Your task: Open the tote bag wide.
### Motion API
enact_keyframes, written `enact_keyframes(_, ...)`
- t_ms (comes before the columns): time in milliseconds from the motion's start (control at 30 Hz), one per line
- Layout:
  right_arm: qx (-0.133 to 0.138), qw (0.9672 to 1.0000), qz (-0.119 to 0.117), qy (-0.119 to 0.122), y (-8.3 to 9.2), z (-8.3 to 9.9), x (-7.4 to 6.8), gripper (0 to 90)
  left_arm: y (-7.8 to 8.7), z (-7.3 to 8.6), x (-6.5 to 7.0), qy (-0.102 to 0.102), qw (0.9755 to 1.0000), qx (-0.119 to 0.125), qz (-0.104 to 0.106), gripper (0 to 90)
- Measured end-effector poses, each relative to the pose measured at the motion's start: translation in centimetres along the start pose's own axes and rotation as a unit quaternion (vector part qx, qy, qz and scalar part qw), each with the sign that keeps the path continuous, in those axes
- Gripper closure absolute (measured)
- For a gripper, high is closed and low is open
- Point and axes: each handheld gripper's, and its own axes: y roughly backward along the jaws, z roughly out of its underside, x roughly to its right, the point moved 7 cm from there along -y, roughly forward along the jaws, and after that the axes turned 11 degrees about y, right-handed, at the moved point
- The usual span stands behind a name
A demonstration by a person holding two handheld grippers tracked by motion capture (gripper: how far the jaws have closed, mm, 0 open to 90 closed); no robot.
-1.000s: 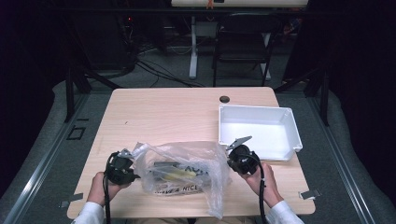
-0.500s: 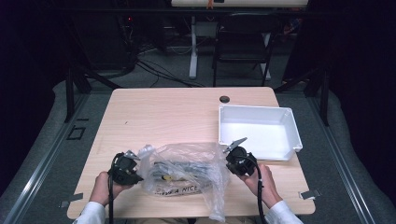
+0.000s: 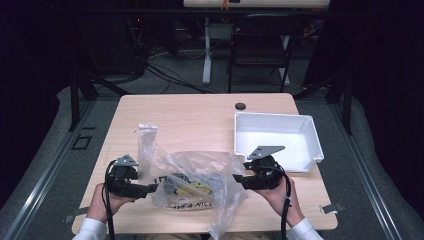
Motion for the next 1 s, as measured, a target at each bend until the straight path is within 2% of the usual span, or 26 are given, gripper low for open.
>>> enact_keyframes(33,0.004,0.9999,-0.014,0.002,0.2,-0.2,-0.4,34.6,0.0,-0.2,0.2,-0.001,1.0,0.008,0.0,28.4)
enact_keyframes(67,0.01,0.9992,-0.039,0.009,0.0,-0.7,-1.4,30.8,0.0,-0.6,0.6,-0.002,0.9997,0.025,-0.007,32.3)
enact_keyframes(100,0.006,0.9987,-0.049,0.016,-0.4,-0.8,-1.9,28.9,0.0,-0.6,0.6,-0.002,0.9997,0.025,-0.007,35.0)
enact_keyframes(167,-0.008,0.9977,-0.062,0.027,-1.2,-0.9,-2.9,29.8,-0.2,-0.8,0.9,-0.007,0.9995,0.03,-0.006,43.1)
enact_keyframes(200,-0.008,0.9977,-0.062,0.027,-1.2,-0.9,-2.9,29.8,-0.4,-0.9,1.0,-0.01,0.9994,0.033,-0.007,43.1)
enact_keyframes(233,-0.018,0.9972,-0.065,0.034,-1.7,-0.9,-3.3,32.2,-0.6,-0.8,1.0,-0.014,0.9995,0.027,-0.006,48.8)
enact_keyframes(267,-0.037,0.9965,-0.051,0.054,-2.7,-0.7,-3.6,55.2,-0.9,-0.7,1.0,-0.018,0.9995,0.024,-0.009,58.9)
enact_keyframes(300,-0.048,0.9958,-0.048,0.062,-3.2,-0.5,-3.6,59.9,-1.4,-0.4,0.9,-0.018,0.9997,0.014,-0.004,64.1)
enact_keyframes(333,-0.059,0.9954,-0.045,0.061,-3.7,-0.3,-3.5,67.2,-1.4,-0.4,0.9,-0.018,0.9997,0.014,-0.004,67.2)
enact_keyframes(367,-0.064,0.995,-0.044,0.062,-4.1,-0.1,-3.4,72.7,-1.7,-0.3,0.8,-0.021,0.9997,0.011,-0.01,70.6)
enact_keyframes(400,-0.07,0.9948,-0.04,0.062,-4.5,0.1,-3.1,79.1,-2.3,0.1,0.6,-0.027,0.9995,-0.006,-0.013,74.2)
enact_keyframes(467,-0.073,0.9951,-0.035,0.056,-5.0,0.4,-2.5,89.0,-2.6,0.4,0.5,-0.03,0.9993,-0.016,-0.014,79.7)
enact_keyframes(567,-0.079,0.995,-0.023,0.057,-5.2,0.8,-1.8,90.0,-2.9,0.6,0.4,-0.031,0.9991,-0.026,-0.016,85.1)
enact_keyframes(633,-0.081,0.995,-0.016,0.055,-5.1,1.0,-1.4,90.0,-3.2,0.9,0.2,-0.037,0.9984,-0.034,-0.024,87.1)
enact_keyframes(733,-0.079,0.9955,-0.009,0.052,-5.1,1.1,-1.0,90.0,-3.4,1.3,-0.1,-0.036,0.9979,-0.048,-0.027,88.2)
enact_keyframes(800,-0.086,0.9953,0.003,0.044,-5.2,1.5,-0.2,90.0,-3.6,1.7,-0.5,-0.04,0.9964,-0.07,-0.026,88.5)
enact_keyframes(867,-0.088,0.9952,0.009,0.042,-5.3,1.6,0.1,90.0,-3.7,1.9,-0.7,-0.038,0.996,-0.075,-0.028,88.5)
enact_keyframes(900,-0.088,0.9951,0.015,0.041,-5.4,1.7,0.4,90.0,-3.9,2.1,-0.9,-0.038,0.9951,-0.087,-0.03,88.5)
enact_keyframes(1000,-0.096,0.9943,0.029,0.035,-5.7,2.0,1.0,90.0,-4.0,2.2,-1.3,-0.034,0.9947,-0.092,-0.033,88.5)
